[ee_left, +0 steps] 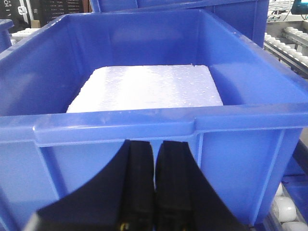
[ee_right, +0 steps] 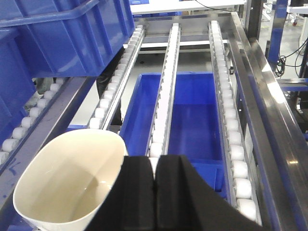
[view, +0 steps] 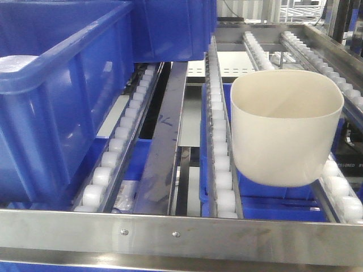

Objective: Move white bin to right shelf second layer

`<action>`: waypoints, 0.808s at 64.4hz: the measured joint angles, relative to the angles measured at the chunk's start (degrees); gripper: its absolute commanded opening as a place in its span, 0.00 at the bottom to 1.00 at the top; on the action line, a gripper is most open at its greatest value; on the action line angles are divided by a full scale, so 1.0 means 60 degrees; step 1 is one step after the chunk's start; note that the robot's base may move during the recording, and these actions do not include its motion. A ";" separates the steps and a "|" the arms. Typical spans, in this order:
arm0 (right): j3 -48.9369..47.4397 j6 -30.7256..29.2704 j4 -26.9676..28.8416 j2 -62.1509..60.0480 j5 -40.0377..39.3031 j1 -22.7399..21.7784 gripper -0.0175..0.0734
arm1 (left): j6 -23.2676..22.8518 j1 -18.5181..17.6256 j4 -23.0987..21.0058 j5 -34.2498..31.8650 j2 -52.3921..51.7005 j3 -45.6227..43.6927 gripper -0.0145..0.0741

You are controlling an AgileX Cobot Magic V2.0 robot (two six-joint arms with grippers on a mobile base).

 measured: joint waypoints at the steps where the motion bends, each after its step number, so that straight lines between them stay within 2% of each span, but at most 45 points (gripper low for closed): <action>1: 0.0000 0.0000 0.0000 0.0000 0.0000 0.0000 0.25 | 0.0000 0.0000 0.0000 0.0000 0.0000 0.0000 0.26; 28: 0.0026 0.0000 0.0000 -0.0102 -0.0068 0.0000 0.25 | 0.0000 0.0000 0.0000 0.0000 0.0000 0.0000 0.26; 40: 0.0542 0.0000 -0.0012 -0.1677 -0.0027 -0.0126 0.25 | 0.0000 0.0000 0.0000 0.0000 0.0000 0.0000 0.26; 52: 0.1917 0.0000 -0.0012 -0.3565 0.0026 -0.0551 0.25 | 0.0000 0.0000 0.0000 0.0000 0.0000 0.0000 0.26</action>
